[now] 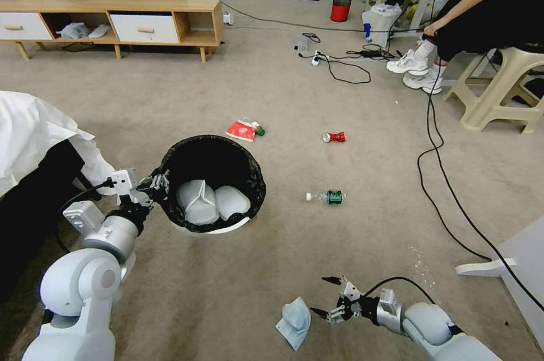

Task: Pick up the trash bin and place the garbage on the floor into it.

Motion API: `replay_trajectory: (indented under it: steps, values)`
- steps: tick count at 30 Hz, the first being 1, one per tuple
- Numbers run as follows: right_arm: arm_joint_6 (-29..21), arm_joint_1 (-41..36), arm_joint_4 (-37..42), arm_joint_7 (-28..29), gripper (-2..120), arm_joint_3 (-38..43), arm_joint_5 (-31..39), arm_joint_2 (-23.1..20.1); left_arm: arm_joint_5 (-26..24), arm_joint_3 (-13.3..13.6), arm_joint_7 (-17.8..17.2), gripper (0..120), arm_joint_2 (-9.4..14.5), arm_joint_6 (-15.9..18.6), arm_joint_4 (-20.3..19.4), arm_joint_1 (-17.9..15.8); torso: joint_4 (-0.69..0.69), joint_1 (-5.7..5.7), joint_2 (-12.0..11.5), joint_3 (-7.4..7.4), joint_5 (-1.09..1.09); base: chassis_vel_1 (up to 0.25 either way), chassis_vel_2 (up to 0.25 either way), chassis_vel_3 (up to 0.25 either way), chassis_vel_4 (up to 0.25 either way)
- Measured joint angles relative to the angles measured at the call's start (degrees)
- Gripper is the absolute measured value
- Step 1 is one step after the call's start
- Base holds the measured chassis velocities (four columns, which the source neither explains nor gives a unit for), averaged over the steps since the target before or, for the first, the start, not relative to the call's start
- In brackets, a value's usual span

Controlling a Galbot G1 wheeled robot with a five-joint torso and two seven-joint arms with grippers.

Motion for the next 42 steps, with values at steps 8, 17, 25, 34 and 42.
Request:
replay_trajectory:
  steps: [8,17,25,34,42]
  values:
    - [0.23,1.43,-1.82,-0.52,100,-2.39,-0.74,0.77,0.14,0.13,0.02,6,-0.32,-0.02,0.16,-0.08,0.0,0.0,0.0,0.0,0.0,0.0,0.0,0.0,0.0]
    - [1.88,3.02,-4.93,-2.68,100,-3.53,-2.26,1.51,0.26,0.17,0.03,6,-0.53,-0.15,0.19,0.09,0.0,0.0,0.0,0.0,0.0,0.0,0.0,0.0,0.0]
    - [2.79,4.17,-7.63,-3.72,100,-4.13,-3.34,2.69,0.46,0.09,0.07,6,-0.74,-0.49,0.35,0.25,0.0,0.0,0.0,0.0,0.0,0.0,0.0,0.0,0.0]
    - [3.83,6.32,-12.46,-3.77,100,-5.07,-5.31,4.85,0.86,0.1,0.36,6,-0.96,-0.84,0.44,0.36,0.0,0.0,0.0,0.0,0.0,0.0,0.0,0.0,0.0]
    - [3.92,6.98,-13.6,-3.76,100,-5.83,-5.9,5.81,1.06,0.3,0.37,6,-1.15,-0.87,0.44,0.4,0.0,0.0,0.0,0.0,0.0,0.0,0.0,0.0,0.0]
